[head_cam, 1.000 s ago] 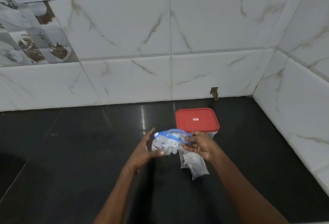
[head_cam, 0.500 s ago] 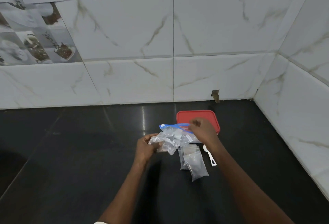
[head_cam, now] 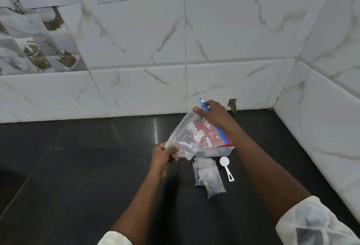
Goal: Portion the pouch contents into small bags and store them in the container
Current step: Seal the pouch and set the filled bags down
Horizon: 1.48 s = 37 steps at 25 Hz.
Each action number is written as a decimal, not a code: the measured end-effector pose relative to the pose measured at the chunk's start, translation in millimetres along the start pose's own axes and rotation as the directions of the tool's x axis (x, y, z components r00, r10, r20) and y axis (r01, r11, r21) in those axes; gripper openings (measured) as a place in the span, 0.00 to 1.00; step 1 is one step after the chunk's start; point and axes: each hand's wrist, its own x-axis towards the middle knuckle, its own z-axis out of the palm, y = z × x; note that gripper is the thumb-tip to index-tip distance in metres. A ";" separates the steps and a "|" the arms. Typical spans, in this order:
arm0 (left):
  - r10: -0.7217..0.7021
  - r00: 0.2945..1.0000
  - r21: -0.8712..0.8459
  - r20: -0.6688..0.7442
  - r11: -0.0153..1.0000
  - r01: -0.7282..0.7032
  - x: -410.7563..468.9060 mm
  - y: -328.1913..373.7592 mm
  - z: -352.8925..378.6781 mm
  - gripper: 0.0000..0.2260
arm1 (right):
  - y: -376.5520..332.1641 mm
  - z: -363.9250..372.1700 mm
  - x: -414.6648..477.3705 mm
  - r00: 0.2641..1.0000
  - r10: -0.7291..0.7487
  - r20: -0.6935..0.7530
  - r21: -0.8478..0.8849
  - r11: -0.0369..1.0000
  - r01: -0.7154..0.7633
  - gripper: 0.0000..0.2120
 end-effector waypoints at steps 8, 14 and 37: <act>-0.085 0.996 -0.284 -0.004 0.956 0.080 -2.9 -14.6 6.4 0.08 | 69.2 -4.7 -31.0 0.960 0.262 -0.102 0.342 0.915 -0.214 0.14; -0.122 0.992 -0.498 0.016 0.859 0.113 -8.7 -26.3 14.1 0.10 | 90.6 16.7 -53.6 0.931 0.366 0.009 0.402 0.851 -0.338 0.17; -0.412 0.890 -0.495 0.195 0.742 0.452 -50.8 -36.8 60.4 0.08 | 93.0 51.1 -46.6 0.898 0.437 0.054 0.780 0.543 -0.311 0.09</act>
